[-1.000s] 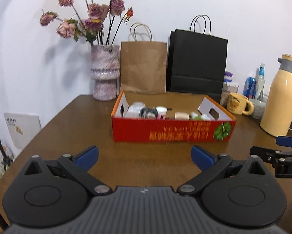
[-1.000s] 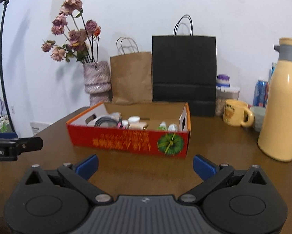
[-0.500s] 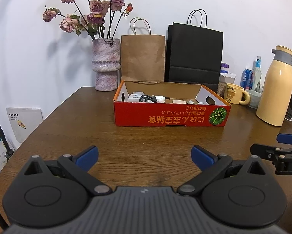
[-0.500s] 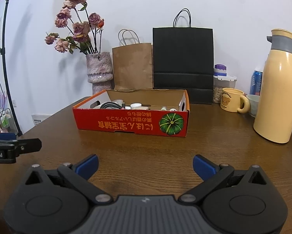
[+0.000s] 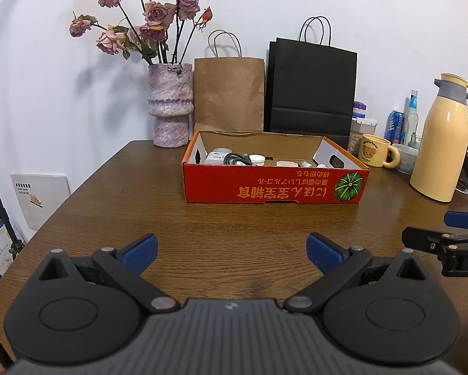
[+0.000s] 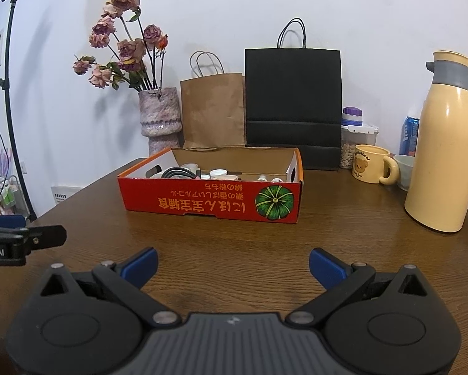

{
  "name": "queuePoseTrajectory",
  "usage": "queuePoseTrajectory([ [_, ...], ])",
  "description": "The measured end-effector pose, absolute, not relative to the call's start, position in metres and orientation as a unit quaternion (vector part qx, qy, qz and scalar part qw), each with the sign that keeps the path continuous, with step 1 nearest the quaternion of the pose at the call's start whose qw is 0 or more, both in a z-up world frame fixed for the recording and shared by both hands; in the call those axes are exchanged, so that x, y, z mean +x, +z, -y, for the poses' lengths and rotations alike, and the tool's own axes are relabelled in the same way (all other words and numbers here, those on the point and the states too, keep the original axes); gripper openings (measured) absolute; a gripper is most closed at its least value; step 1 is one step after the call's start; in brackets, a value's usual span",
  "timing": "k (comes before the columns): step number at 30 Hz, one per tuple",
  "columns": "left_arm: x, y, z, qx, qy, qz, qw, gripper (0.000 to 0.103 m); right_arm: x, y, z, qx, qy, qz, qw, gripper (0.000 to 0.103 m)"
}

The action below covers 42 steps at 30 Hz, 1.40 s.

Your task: Organize rigid objects

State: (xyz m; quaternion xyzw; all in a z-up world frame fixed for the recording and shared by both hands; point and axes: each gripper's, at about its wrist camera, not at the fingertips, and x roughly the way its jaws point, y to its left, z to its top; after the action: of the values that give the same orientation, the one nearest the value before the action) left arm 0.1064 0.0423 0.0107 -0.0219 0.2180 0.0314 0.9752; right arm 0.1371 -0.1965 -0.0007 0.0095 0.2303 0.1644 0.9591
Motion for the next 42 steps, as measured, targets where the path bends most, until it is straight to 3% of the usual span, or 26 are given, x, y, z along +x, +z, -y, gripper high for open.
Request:
queuePoseTrajectory([
  [42,0.1041,0.0094,-0.0415,-0.019,0.028,-0.217,0.975,0.103,0.1344,0.0024,0.1948,0.010,0.165,-0.228,0.959,0.103],
])
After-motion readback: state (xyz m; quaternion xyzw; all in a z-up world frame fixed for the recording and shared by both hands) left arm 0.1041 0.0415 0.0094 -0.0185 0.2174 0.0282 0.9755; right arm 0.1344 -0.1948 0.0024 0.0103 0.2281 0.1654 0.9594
